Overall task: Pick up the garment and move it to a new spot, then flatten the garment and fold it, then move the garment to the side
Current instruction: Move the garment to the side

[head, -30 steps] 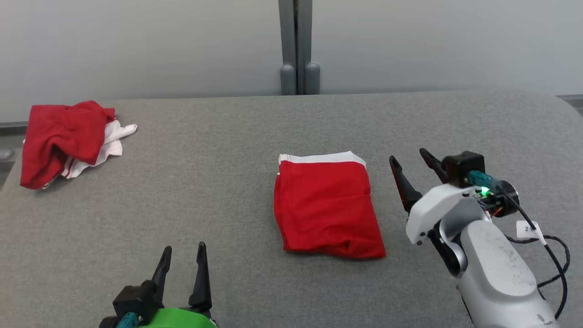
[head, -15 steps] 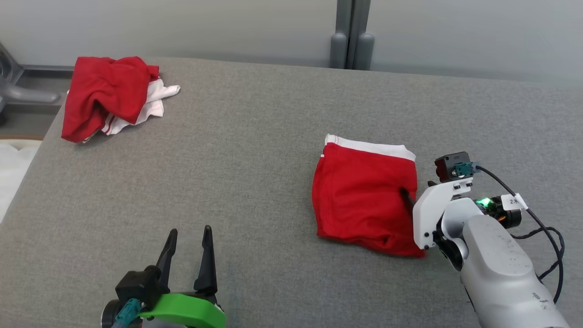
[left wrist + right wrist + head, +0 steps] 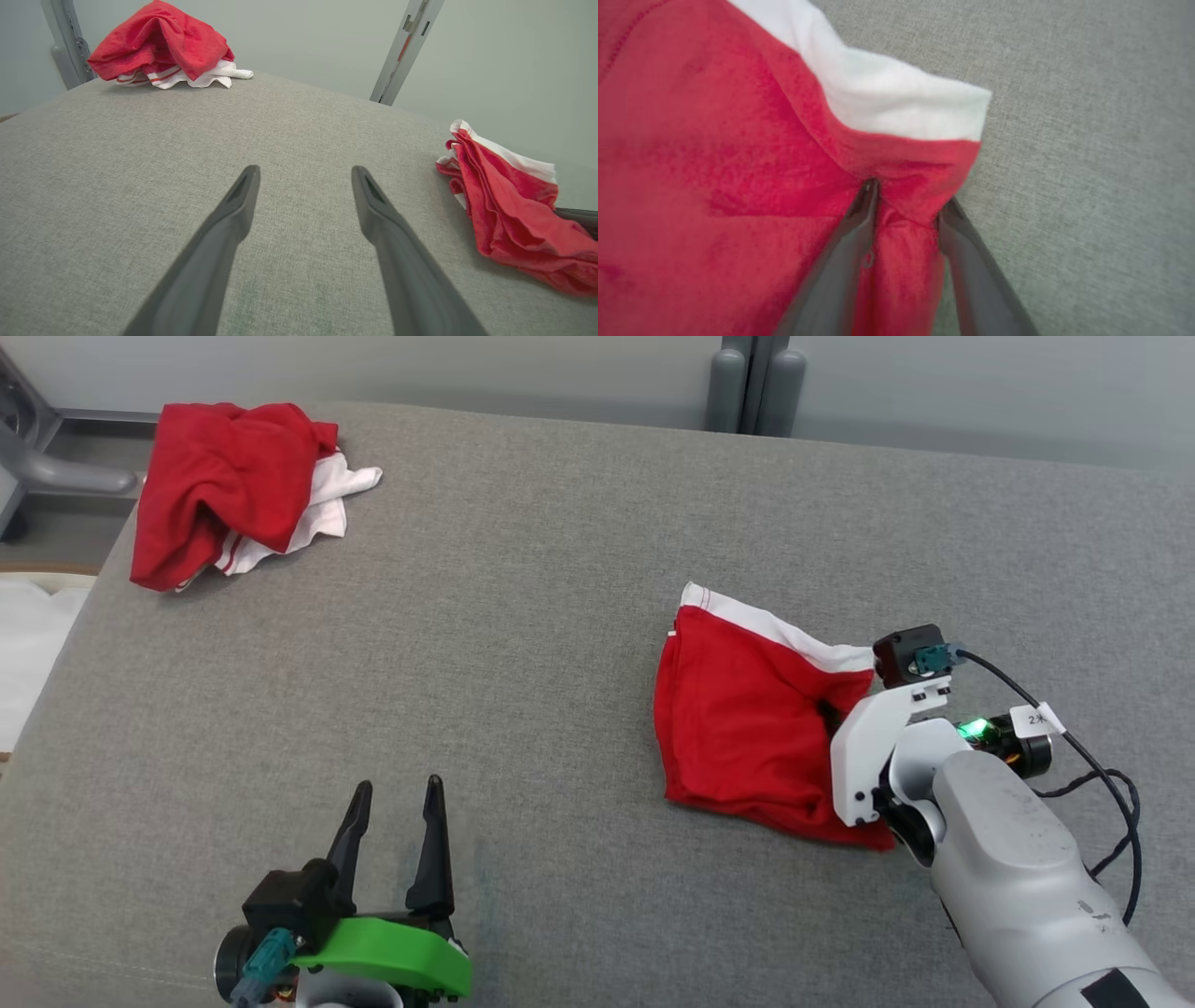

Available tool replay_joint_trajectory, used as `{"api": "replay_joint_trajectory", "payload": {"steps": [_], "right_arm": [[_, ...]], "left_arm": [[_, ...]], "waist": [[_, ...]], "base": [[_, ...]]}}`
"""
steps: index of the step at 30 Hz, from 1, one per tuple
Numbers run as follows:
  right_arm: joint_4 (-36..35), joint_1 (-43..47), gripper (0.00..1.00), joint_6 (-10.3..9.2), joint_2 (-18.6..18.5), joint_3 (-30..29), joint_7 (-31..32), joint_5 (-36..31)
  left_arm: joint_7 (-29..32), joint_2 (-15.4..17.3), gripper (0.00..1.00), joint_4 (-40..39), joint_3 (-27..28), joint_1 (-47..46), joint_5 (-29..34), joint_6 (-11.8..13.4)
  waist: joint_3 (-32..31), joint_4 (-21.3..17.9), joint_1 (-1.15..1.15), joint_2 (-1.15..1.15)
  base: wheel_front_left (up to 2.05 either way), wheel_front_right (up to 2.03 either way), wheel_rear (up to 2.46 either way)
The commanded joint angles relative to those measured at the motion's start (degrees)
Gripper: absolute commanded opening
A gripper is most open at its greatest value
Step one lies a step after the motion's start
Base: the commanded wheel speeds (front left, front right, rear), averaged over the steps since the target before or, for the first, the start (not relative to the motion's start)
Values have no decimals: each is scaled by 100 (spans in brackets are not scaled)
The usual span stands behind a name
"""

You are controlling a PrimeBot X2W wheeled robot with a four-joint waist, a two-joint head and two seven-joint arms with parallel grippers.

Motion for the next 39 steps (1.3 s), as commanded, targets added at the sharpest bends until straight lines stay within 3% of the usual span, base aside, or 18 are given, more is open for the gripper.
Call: {"api": "replay_joint_trajectory", "payload": {"steps": [1, 6, 11, 19, 24, 31, 39], "right_arm": [[92, -2, 0, -8, -9, 45, -46, 30], [47, -212, 0, -9, -84, 138, -327, -69], [-62, -314, 0, -9, -267, 132, -492, -44], [-340, -470, 0, -9, -771, -223, -627, 54], [-481, -539, 0, -8, -939, -474, -657, 76], [-572, -671, 0, -8, -1076, -738, -696, 84], [-454, -1285, 0, -8, -1562, -817, -537, -169]], "left_arm": [[-3, 7, 100, -38, -13, -106, 37, -7], [-4, 7, 100, -118, -54, -186, 87, -56], [-3, 9, 100, -272, -153, -302, 170, -95], [-3, 76, 100, -282, -212, -636, 400, -195], [5, 168, 100, -251, -280, -871, 530, -237], [79, 292, 100, -270, -384, -1117, 615, -271], [149, 335, 100, -398, -435, -1303, 637, -242]], "waist": [[43, -98, 0, 0], [123, -497, 0, 0], [247, -1159, 0, 0], [642, -2333, 0, 0], [956, -2834, 0, 0], [1288, -3032, 0, 0], [1676, -2648, 0, 0]], "base": [[0, 0, 0], [0, 0, 0], [0, 0, 0], [0, 0, 0], [0, 0, 0], [0, 0, 0], [0, 0, 0]]}}
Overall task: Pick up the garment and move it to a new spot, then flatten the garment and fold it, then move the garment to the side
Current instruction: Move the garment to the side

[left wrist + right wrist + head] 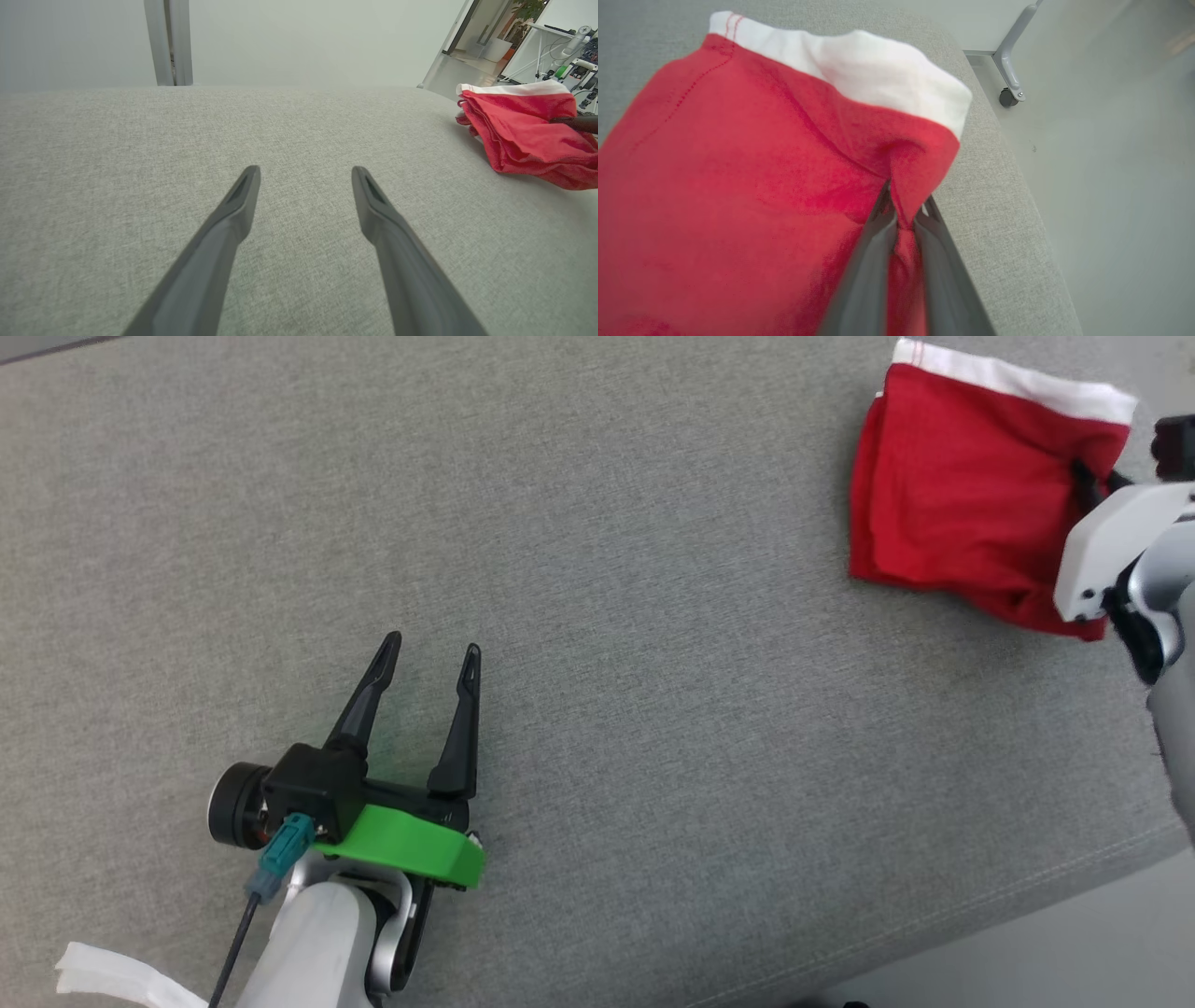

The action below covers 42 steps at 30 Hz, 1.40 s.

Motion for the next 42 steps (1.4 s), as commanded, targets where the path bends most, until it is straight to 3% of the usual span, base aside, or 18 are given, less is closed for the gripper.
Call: {"api": "replay_joint_trajectory", "payload": {"steps": [1, 8, 11, 12, 13, 14, 15, 21, 27, 42], "right_arm": [[37, -185, 0, -9, -139, 33, 26, -150], [304, -833, 0, -9, -576, 101, 17, -370], [422, -1082, 14, -9, -718, 68, -9, -495], [471, -1137, 22, -9, -761, 60, -16, -529], [534, -1190, 39, -9, -782, 41, -24, -572], [583, -1224, 49, -9, -791, 22, -30, -609], [638, -1263, 100, -9, -807, -13, -52, -656], [842, -1323, 100, -9, -822, -246, -340, -855], [834, -1335, 100, -9, -599, -335, -718, -1015], [591, -437, 100, -9, 477, -43, -1909, -1176]], "left_arm": [[0, 39, 100, -22, 7, -133, 39, 16], [-50, -10, 100, -2, -58, -258, 6, 28], [-67, -25, 100, 15, -67, -315, 8, 45], [-72, -31, 100, 20, -72, -319, 1, 46], [-86, -35, 100, 28, -69, -321, -6, 49], [-94, -40, 100, 32, -69, -321, -14, 57], [-106, -45, 100, 41, -69, -325, -23, 59], [-128, -66, 100, 113, -46, -325, -47, 78], [-151, -32, 100, 158, 11, -294, -56, 80], [-153, -30, 100, 537, 628, 131, -192, 183]], "waist": [[263, 228, 0, -1], [536, 707, 0, -1], [606, 842, 0, -1], [617, 873, 0, -1], [626, 900, 0, -1], [627, 919, 0, -1], [626, 937, 0, -1], [537, 942, 0, -1], [302, 844, 0, -1], [-1109, 824, 0, -1]], "base": [[0, 0, 0], [0, 0, 0], [0, 0, 0], [0, 0, 0], [0, 0, 0], [0, 0, 0], [0, 0, 0], [0, 0, 0], [0, 0, 0], [0, 0, 0]]}}
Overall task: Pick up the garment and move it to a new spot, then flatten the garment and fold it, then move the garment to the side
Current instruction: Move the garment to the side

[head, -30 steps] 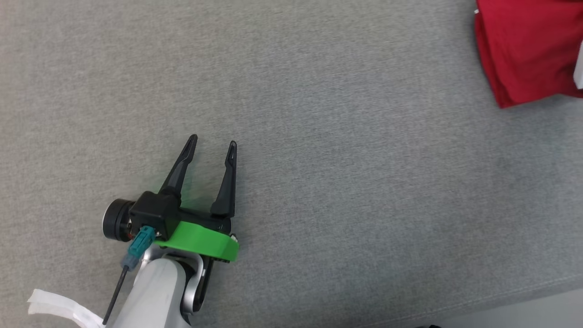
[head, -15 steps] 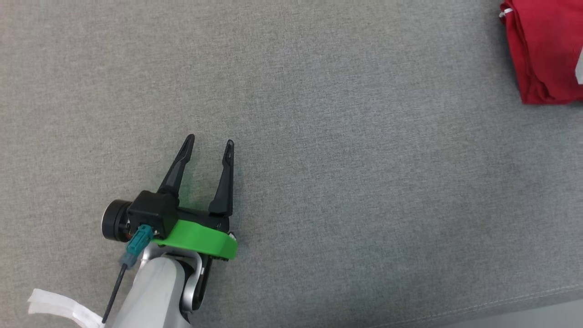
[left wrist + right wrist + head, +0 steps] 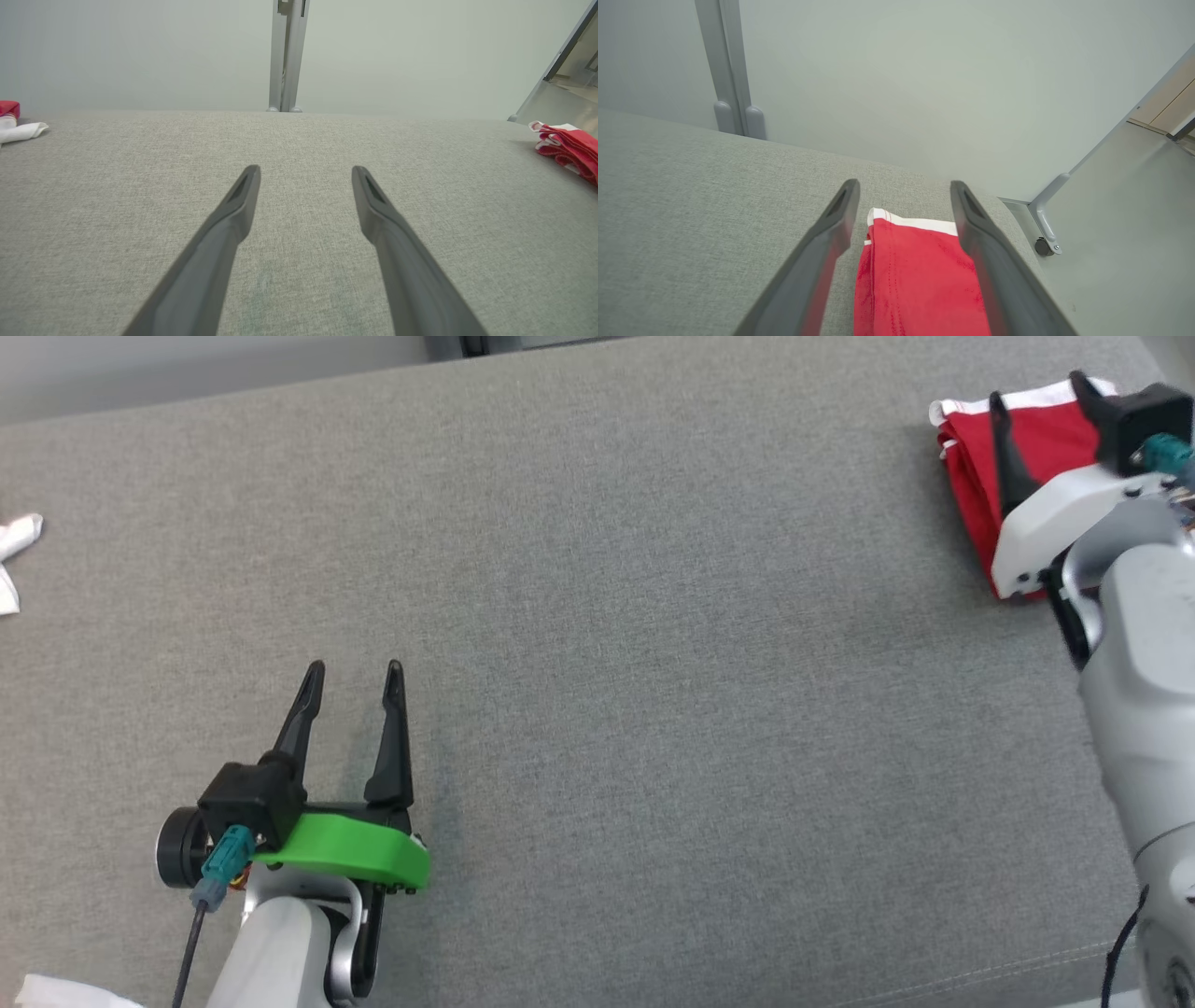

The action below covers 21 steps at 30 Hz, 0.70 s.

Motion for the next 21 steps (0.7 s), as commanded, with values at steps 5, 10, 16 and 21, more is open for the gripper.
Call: {"api": "replay_joint_trajectory", "payload": {"steps": [5, 10, 16, 21], "right_arm": [[-410, 833, 100, -9, 468, -117, -107, -83], [-1286, 1865, 100, -9, 864, -273, -115, -41], [-2054, 3077, 100, -9, 1035, -150, -117, 324], [-2495, 3834, 100, -9, 1035, 103, -117, 1030]], "left_arm": [[-17, -32, 100, 175, 266, 384, -42, 48], [-17, -101, 100, 230, 536, 815, -90, 93], [-18, -179, 100, 239, 716, 1314, -71, 89], [-18, -209, 100, 267, 692, 1536, -39, 48]], "waist": [[-831, 76, 0, 0], [-1232, 135, 0, 0], [-1597, 198, 0, 0], [-1716, 273, 0, 0]], "base": [[0, 0, 0], [0, 0, 0], [0, 0, 0], [0, 0, 0]]}}
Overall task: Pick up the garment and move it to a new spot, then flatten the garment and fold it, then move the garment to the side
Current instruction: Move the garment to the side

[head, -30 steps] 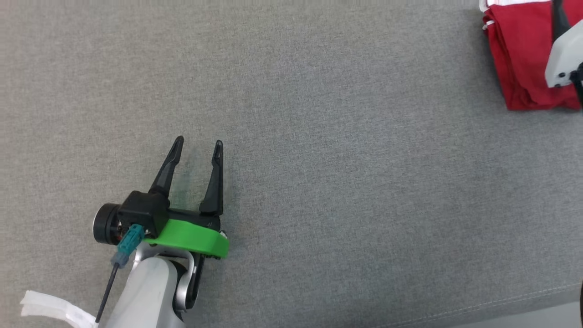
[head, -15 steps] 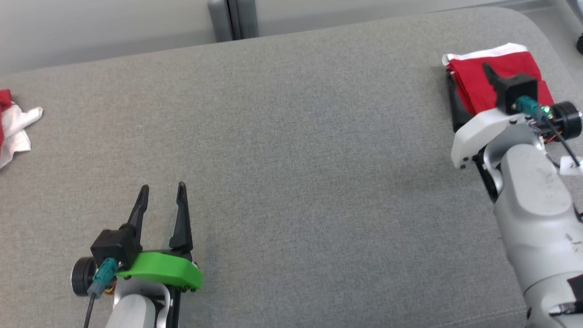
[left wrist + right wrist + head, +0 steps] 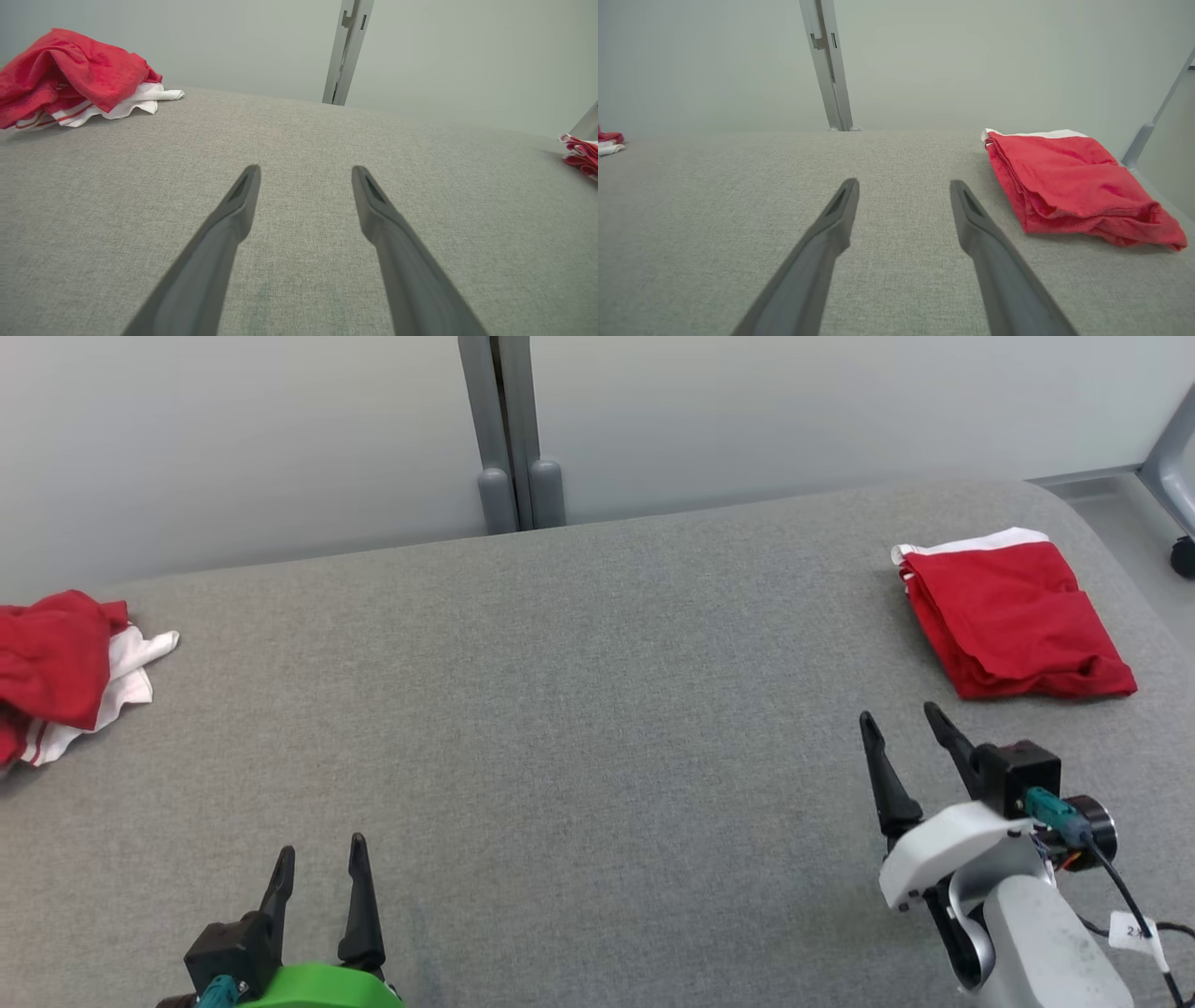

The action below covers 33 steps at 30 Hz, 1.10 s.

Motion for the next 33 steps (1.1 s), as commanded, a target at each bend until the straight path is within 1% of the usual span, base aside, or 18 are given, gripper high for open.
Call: {"api": "replay_joint_trajectory", "payload": {"steps": [1, 3, 6, 14, 23, 33], "right_arm": [[-170, 190, 100, -9, -18, 61, -24, 128], [-366, 440, 100, -9, -23, 114, -24, 312], [-634, 706, 100, -9, -20, 144, -25, 422], [-922, 1154, 100, -9, -20, 51, -25, 387], [-983, 1252, 100, -9, -18, 3, -25, 338], [-981, 1221, 100, -9, -19, 15, -25, 425]], "left_arm": [[-17, 5, 100, 18, 3, 94, 6, -11], [-17, -8, 100, 23, 1, 141, 6, -20], [-17, -21, 100, 17, -3, 202, -14, -18], [-17, -36, 100, -53, -31, 327, -80, 6], [-17, -40, 100, -92, -85, 294, -89, 36], [-17, -40, 100, -78, -160, 243, -117, 56]], "waist": [[-114, 93, 0, 0], [-135, 98, 0, 0], [-156, 108, 0, 0], [-174, 170, 0, 0], [-189, 185, 0, 0], [-199, 192, 0, 0]], "base": [[0, 0, 0], [0, 0, 0], [0, 0, 0], [0, 0, 0], [0, 0, 0], [0, 0, 0]]}}
